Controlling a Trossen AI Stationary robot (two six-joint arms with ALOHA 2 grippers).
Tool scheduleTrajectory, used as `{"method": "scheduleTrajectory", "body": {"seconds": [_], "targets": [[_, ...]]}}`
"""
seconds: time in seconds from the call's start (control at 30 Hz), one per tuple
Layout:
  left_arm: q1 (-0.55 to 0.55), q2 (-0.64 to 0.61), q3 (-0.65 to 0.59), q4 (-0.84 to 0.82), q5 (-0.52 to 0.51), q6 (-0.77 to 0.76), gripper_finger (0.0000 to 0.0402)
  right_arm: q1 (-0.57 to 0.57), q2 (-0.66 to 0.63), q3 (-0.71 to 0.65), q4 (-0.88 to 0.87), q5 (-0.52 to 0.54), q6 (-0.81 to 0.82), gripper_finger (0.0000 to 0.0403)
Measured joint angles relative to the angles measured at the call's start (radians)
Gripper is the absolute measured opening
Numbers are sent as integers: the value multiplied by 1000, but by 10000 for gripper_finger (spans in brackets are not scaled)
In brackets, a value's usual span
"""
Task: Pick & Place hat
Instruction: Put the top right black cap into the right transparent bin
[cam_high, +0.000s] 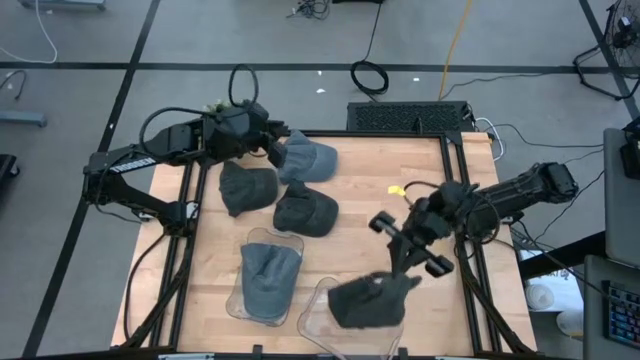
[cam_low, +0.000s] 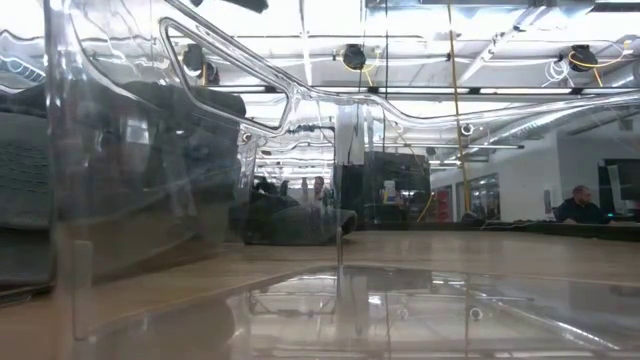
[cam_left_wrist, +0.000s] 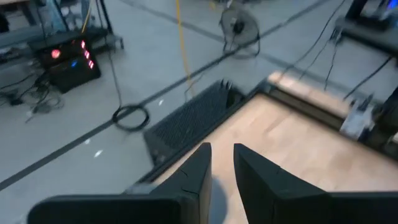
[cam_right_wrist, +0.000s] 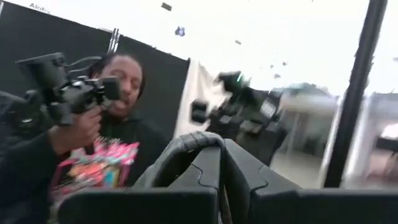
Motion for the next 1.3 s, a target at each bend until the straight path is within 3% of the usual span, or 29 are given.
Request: {"method": "scheduleTrajectory", "body": {"seconds": [0.17,0.43,0.5,0.63,0.73,0.9,0.97,1.17,1.3], "targets": [[0,0,0,114,15,3,76,-78,-1,41,112,1,6,0],[23,39,3,214,-18,339,76,-130,9,181,77,-23,-3,0],[50,83,2,226,93,306,76,-140,10,205,34,-58,-16,0],[113,237,0,406,465,230,77,-148,10,230,7,-77,-49,0],[165,347,0,555,669,230,83,-155,10,270,0,-79,-50,0],[249,479,-1,732,1006,182,131,-188,1,370,-128,-101,-30,0],[257,512,-1,823,1054,182,155,-200,-2,407,-178,-104,-26,0],[280,542,-1,1066,1011,128,212,-188,-1,425,-200,-107,-21,0],[314,542,0,1084,1143,65,233,-190,-24,425,-199,-106,-10,0]]}}
